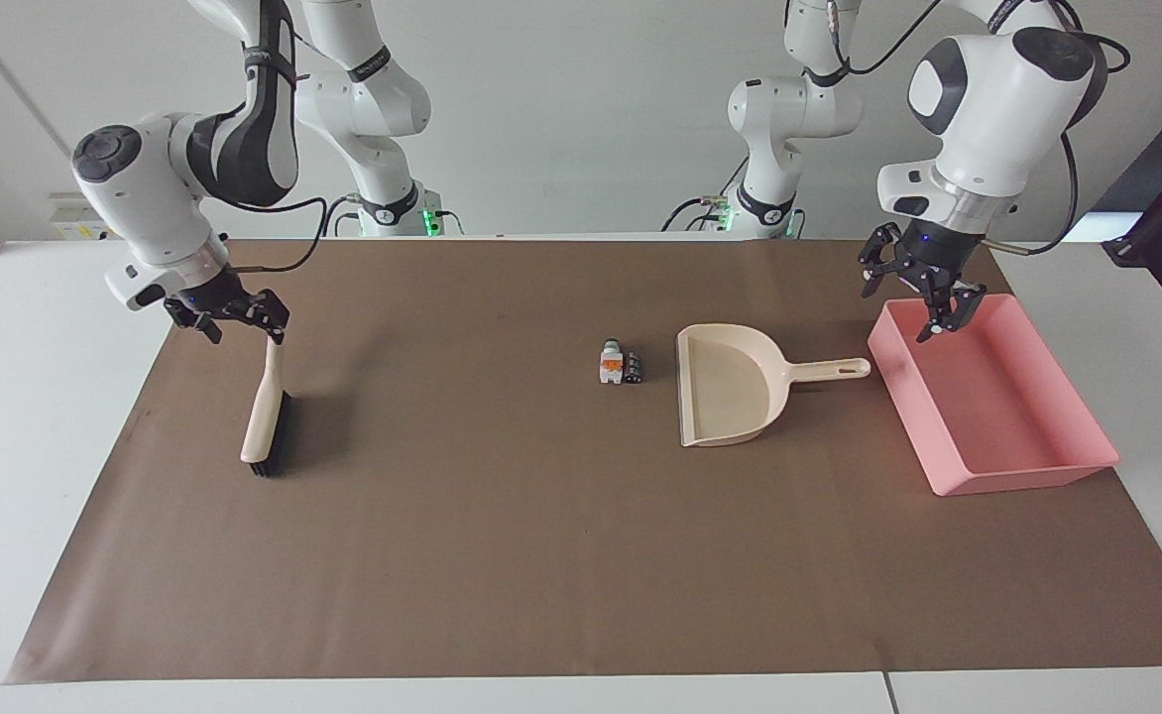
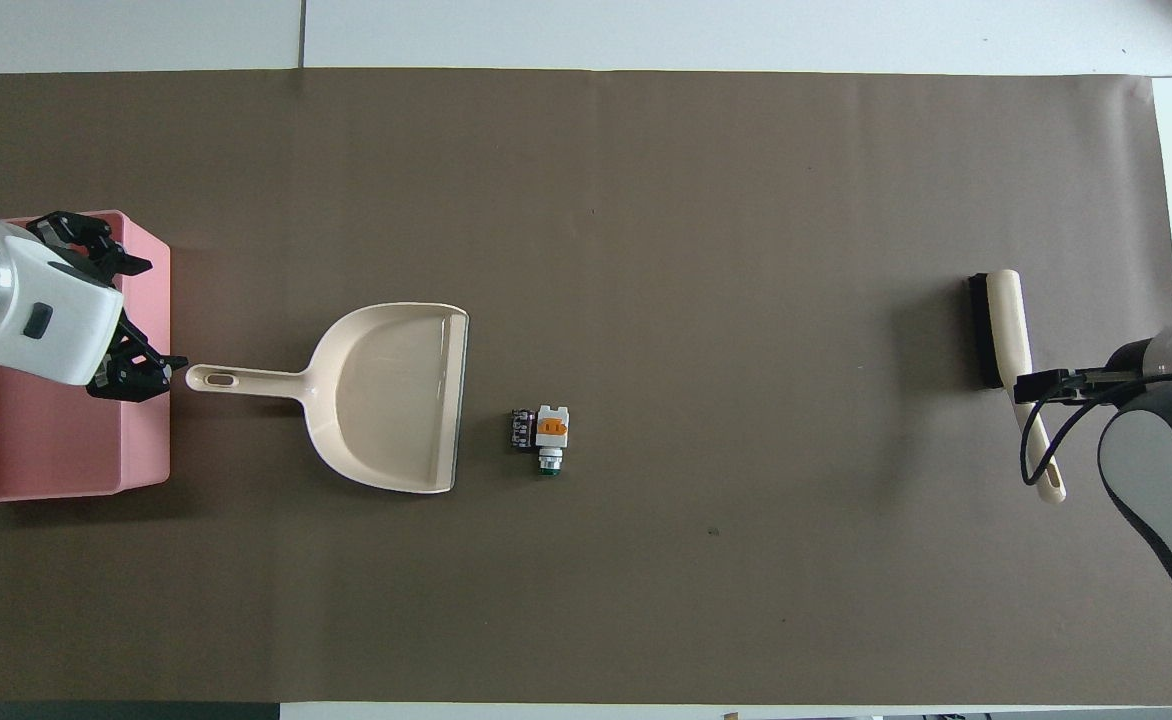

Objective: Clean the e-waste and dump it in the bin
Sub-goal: 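Grasp the beige dustpan handle with the left gripper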

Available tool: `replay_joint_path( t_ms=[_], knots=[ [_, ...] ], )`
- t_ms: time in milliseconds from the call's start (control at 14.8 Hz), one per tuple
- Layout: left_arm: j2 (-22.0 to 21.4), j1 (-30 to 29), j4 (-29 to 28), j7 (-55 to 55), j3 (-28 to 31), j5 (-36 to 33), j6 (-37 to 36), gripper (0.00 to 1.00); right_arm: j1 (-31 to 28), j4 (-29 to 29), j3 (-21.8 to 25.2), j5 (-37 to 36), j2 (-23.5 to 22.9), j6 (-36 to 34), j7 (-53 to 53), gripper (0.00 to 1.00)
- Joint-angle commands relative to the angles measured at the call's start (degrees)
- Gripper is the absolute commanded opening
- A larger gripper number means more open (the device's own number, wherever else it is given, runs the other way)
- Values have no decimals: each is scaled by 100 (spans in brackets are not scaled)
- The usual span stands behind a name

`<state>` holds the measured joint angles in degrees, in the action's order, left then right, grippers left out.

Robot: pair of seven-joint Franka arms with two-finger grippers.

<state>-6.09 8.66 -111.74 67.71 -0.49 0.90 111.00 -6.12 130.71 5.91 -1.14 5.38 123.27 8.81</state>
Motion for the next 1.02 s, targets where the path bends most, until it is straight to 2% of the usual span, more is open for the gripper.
replay_joint_path(
  t_ms=[0,136,339,475,610,746,949],
  knots=[
    [-164,198,-786,593,75,-116,527,98,-143,411,-37,70,-1,346,217,99],
    [19,215,-1024,594,66,-160,781,98,-249,674,-37,79,-37,671,279,99],
    [370,329,-1297,533,66,-773,1378,98,-240,746,-37,298,-37,689,279,99],
    [608,399,-1385,297,66,-907,1687,98,-240,763,-37,299,-37,690,297,99],
    [671,453,-1621,234,75,-1003,1854,98,-240,772,-37,299,-37,707,297,97],
    [574,461,-1894,234,75,-1048,1934,97,-240,781,-37,299,-37,707,524,89],
    [469,461,-2167,216,75,-1188,2039,97,-240,781,-37,299,-37,698,604,69]
  ],
)
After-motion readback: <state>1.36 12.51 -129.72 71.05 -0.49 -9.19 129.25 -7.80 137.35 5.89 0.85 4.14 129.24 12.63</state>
